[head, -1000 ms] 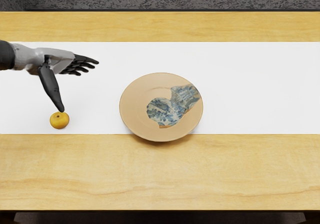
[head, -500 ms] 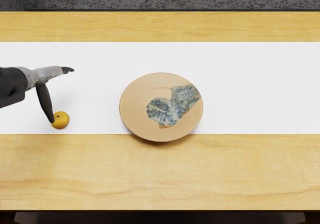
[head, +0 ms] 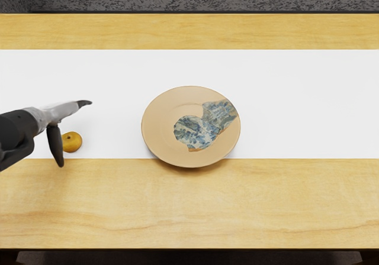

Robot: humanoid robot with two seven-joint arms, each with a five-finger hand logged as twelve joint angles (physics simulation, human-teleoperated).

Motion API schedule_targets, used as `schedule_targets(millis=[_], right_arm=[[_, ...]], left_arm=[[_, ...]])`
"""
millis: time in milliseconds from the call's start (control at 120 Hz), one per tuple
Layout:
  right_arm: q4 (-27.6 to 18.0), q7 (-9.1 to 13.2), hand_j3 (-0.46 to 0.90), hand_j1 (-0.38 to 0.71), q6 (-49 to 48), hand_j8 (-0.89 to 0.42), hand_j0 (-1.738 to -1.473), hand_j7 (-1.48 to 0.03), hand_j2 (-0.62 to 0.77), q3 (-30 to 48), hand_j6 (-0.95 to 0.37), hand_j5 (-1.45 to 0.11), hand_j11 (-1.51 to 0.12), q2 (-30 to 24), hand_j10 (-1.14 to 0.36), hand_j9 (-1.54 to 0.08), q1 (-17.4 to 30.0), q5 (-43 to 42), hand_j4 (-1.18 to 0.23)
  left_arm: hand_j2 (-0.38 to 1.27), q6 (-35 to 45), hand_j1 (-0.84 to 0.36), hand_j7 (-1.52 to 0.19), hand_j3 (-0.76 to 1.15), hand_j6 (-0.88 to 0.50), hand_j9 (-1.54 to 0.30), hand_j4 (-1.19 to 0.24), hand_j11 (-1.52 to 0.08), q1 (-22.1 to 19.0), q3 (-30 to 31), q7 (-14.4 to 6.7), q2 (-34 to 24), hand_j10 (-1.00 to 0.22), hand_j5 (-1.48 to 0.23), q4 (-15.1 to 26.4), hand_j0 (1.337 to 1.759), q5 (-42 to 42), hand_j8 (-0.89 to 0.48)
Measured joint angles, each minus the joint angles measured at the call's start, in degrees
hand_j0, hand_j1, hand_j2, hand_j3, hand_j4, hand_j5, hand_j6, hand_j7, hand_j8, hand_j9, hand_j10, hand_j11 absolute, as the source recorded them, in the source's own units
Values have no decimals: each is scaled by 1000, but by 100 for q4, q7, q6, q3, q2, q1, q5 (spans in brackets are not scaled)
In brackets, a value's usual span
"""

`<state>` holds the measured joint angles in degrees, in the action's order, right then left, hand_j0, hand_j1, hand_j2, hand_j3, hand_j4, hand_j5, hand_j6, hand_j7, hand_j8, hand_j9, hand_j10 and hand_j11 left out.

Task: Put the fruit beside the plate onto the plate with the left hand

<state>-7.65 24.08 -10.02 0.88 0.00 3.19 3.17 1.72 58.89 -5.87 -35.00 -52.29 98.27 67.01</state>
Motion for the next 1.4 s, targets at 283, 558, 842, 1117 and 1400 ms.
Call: schedule_targets(millis=[283,558,842,1117,1400], right_arm=[[0,0,0,-349,0,0,-1658,0,0,0,0,0,0,0,0,0,-3,0,0],[0,0,0,-349,0,0,-1658,0,0,0,0,0,0,0,0,0,-3,0,0],[0,0,0,-349,0,0,-1658,0,0,0,0,0,0,0,0,0,-2,0,0],[0,0,0,-349,0,0,-1658,0,0,0,0,0,0,0,0,0,-3,0,0],[0,0,0,-349,0,0,-1658,0,0,0,0,0,0,0,0,0,-3,0,0]], left_arm=[[38,297,149,-221,0,-179,-221,-177,-220,-36,142,0,236,-176,-222,-95,1658,257,-178],[56,756,43,-336,0,-267,-336,-265,-335,-153,374,0,181,-264,-336,-108,1658,337,-266],[62,1428,15,-367,0,-290,-367,-288,-366,-254,769,0,333,-288,-367,-162,1658,835,-290],[69,1436,-29,-415,0,-326,-414,-325,-414,-253,915,0,395,-324,-415,-276,1658,883,-326],[90,1444,-152,-549,0,-428,-548,-427,-548,-256,925,0,403,-426,-549,-287,1658,887,-428]])
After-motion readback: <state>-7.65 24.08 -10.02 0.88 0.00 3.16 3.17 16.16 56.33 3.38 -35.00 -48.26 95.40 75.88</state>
